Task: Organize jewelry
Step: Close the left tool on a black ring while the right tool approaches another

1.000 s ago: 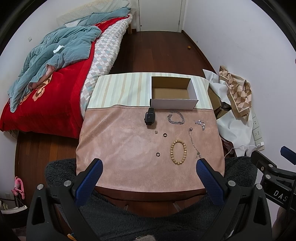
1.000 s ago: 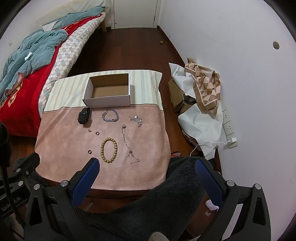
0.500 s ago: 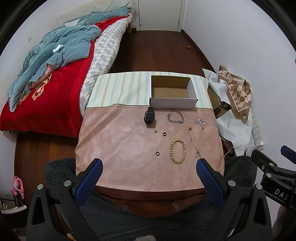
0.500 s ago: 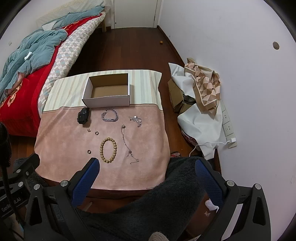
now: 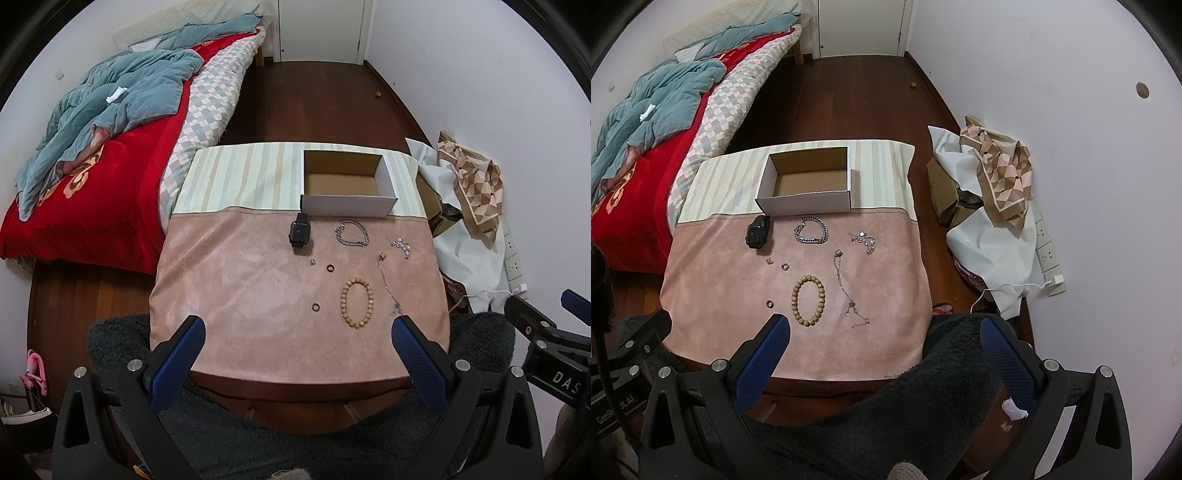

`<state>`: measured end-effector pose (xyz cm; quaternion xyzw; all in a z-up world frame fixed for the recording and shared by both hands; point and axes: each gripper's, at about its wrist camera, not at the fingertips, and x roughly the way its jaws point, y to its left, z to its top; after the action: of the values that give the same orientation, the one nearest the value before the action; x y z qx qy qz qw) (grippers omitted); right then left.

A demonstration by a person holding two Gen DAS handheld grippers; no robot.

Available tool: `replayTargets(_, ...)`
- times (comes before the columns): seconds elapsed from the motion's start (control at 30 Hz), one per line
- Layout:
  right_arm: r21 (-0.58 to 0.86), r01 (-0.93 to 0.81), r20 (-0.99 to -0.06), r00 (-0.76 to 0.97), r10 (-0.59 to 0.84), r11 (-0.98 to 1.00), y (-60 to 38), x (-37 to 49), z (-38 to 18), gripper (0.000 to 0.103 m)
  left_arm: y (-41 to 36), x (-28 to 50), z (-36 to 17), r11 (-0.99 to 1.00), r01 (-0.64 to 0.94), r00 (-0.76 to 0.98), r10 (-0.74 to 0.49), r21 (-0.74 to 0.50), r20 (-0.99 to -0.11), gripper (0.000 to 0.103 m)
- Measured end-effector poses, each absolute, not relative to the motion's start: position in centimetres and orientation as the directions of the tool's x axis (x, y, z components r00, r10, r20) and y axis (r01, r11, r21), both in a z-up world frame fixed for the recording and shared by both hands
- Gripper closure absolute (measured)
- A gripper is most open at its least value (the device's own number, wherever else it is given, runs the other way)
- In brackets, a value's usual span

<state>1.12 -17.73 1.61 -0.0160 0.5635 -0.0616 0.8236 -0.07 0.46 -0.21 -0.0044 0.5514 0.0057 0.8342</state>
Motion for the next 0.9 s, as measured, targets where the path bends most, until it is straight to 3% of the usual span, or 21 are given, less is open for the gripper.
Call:
replayTargets(0.3, -0.052, 0.127, -0.946, 0.311, -0.090, 0.991, -19.4, 5.6, -3.7, 0.000, 1.4, 4.6, -4.3, 0.993, -0.077, 0.403, 0.114, 0.090, -0.908, 0.000)
replayTargets(0.53, 0.042, 0.130, -0.970, 0.242, 0.009, 0.991, -19.3, 9.6, -10.8, 0.001, 3.5, 8.1, -10.9, 0.981, -0.094, 0.321, 0.189, 0.167, -0.928, 0.000)
replayTargets(0.63, 0.087, 0.114, -0.976, 0.207, 0.063, 0.990, -18.3, 10.7, -14.2, 0.012, 4.4, 8.5, -14.0, 0.981, -0.090, 0.268, 0.192, 0.173, -0.944, 0.000)
replayTargets(0.7, 0.093, 0.101, -0.981, 0.179, 0.073, 0.991, -17.4, 11.3, -16.1, 0.030, 4.6, 8.4, -15.9, 0.981, -0.079, 0.243, 0.193, 0.179, -0.951, 0.000)
replayTargets(0.83, 0.078, 0.089, -0.987, 0.149, 0.064, 0.993, -16.3, 11.7, -18.9, 0.039, 3.9, 7.5, -19.3, 0.991, -0.023, 0.195, 0.134, 0.132, -0.972, 0.001)
replayTargets(0.9, 0.070, 0.085, -0.990, 0.132, 0.059, 0.994, -16.1, 11.5, -19.7, 0.043, 3.1, 7.3, -20.6, 0.995, 0.006, 0.172, 0.101, 0.103, -0.980, 0.007)
